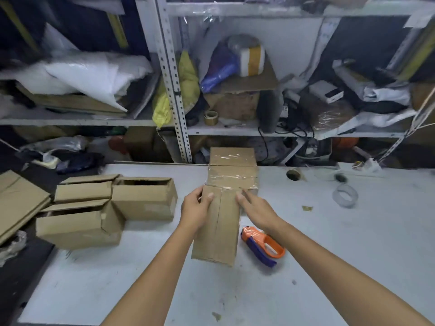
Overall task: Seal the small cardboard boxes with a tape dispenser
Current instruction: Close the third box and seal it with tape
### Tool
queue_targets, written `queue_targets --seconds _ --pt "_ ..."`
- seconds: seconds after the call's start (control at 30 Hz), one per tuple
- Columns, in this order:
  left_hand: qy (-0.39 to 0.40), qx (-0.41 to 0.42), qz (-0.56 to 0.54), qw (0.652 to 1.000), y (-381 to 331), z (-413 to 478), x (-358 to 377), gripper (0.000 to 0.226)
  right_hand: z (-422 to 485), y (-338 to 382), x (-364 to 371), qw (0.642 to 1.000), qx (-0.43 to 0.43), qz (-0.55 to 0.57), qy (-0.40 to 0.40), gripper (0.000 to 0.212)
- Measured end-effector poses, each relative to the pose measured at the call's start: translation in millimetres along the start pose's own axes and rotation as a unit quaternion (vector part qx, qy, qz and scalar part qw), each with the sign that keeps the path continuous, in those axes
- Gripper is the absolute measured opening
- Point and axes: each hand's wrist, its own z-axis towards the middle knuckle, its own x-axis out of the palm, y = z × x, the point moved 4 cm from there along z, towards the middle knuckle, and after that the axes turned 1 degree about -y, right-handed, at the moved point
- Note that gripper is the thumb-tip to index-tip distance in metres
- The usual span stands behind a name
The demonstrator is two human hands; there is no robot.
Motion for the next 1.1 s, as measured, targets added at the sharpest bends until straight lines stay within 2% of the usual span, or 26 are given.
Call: queue_targets --seconds 0.1,0.23,0.3,0.47,0.57,0.67,0.8,0.97,1.1 --pt "-0.007 0.035 -0.015 0.999 -32.3 -1.9 -6.3 0.026 5.8 35.8 -2.2 0.997 -0.040 0.067 -0.013 0.056" --pt "-0.012 0.043 -0.048 0.998 -62.6 -9.4 -26.4 0.040 16.8 51.3 -15.6 0.994 -0.081 0.078 0.006 0.094" --pt "-0.011 0.047 -0.047 0.998 -78.3 -13.1 -33.7 0.044 20.1 57.9 -24.6 0.990 -0.102 0.093 0.008 0.103" --pt "-0.003 0.061 -0.003 0.998 -109.7 -10.6 -39.2 0.067 -2.9 94.5 -43.0 0.986 -0.145 0.085 0.008 0.070" --pt "-0.016 0.055 -0.003 0.998 -113.1 -11.0 -36.5 0.064 -1.9 98.3 -49.0 0.984 -0.167 0.068 0.004 0.070" --pt "-0.018 0.051 -0.011 0.998 -111.3 -12.8 -32.5 0.058 -2.1 99.9 -54.0 0.985 -0.153 0.075 0.003 0.073" --pt "-0.020 0.061 -0.011 0.998 -115.1 -19.5 -21.0 0.056 -0.9 99.6 -60.7 0.985 -0.145 0.086 -0.033 0.056" --pt "-0.020 0.068 -0.022 0.997 -117.4 -24.5 -14.1 0.061 2.1 97.3 -64.0 0.982 -0.130 0.133 -0.041 0.049" --pt "-0.007 0.042 -0.052 0.998 -115.6 -19.8 -12.0 0.079 -3.0 98.6 -61.2 0.974 -0.146 0.169 -0.040 0.043"
